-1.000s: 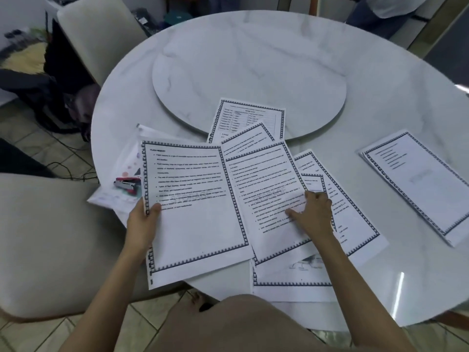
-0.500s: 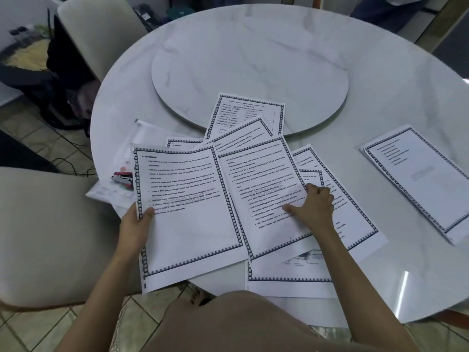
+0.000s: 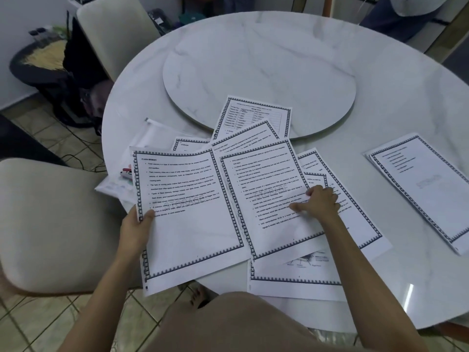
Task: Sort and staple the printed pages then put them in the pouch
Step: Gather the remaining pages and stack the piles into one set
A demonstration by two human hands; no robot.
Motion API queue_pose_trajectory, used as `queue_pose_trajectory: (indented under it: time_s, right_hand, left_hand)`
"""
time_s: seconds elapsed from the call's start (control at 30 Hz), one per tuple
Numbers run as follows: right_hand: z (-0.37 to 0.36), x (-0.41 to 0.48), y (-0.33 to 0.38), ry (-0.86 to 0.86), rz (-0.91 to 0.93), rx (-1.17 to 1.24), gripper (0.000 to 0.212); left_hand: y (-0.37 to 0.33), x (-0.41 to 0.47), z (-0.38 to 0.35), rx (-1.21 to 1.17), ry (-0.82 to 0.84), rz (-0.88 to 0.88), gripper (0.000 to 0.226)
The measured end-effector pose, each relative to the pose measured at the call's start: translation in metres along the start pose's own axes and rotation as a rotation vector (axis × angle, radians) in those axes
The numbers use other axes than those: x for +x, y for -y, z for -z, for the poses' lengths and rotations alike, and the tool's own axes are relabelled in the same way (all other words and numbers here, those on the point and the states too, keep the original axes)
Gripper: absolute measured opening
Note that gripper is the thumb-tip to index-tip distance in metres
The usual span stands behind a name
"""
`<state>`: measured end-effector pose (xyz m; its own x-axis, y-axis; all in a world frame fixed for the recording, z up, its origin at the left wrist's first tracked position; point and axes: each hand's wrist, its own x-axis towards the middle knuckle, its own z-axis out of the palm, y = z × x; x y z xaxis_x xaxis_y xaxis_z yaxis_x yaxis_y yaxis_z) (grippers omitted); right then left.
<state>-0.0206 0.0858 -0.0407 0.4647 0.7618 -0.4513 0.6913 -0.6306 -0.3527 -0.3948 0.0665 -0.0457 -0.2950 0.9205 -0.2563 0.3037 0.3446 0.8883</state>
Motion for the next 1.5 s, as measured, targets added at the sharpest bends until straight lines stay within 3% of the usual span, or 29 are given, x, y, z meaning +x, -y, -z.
queue_pose_trajectory:
  time_s: [0.13,0.43,0.6,0.67,0.8,0.97,1.13,1.5]
  right_hand:
    - [0.000,0.003,0.005,-0.055,0.075,-0.018,0.083]
    - [-0.001,0.019,0.015,-0.136,0.071,0.073,0.060]
    - [0.004,0.026,0.018,-0.074,-0.006,0.103,0.076]
    - [0.005,0.030,0.014,-0.072,0.014,0.136,0.068]
    - [0.013,0.024,0.004,-0.169,0.187,0.346,0.031]
    - [0.032,0.022,-0.020,-0.367,0.296,0.462,0.022]
    - [0.054,0.027,-0.038,-0.465,0.261,0.576,0.023]
    - [0.053,0.034,-0.030,-0.406,0.137,0.846,0.027]
  left_hand:
    - [0.002,-0.003,0.002,-0.002,0.002,0.001,0.034]
    - [-0.001,-0.006,-0.003,-0.013,0.005,0.001,0.033]
    - [-0.003,-0.007,-0.011,-0.030,0.012,0.006,0.032]
    - [-0.004,-0.006,-0.015,-0.032,0.020,0.004,0.032]
    - [-0.005,-0.004,-0.017,-0.046,0.020,0.010,0.032]
    - [-0.005,-0.003,-0.019,-0.085,0.024,0.039,0.031]
    - [-0.004,-0.003,-0.023,-0.124,0.042,0.066,0.030]
    - [-0.008,-0.008,-0.028,-0.142,0.070,0.057,0.028]
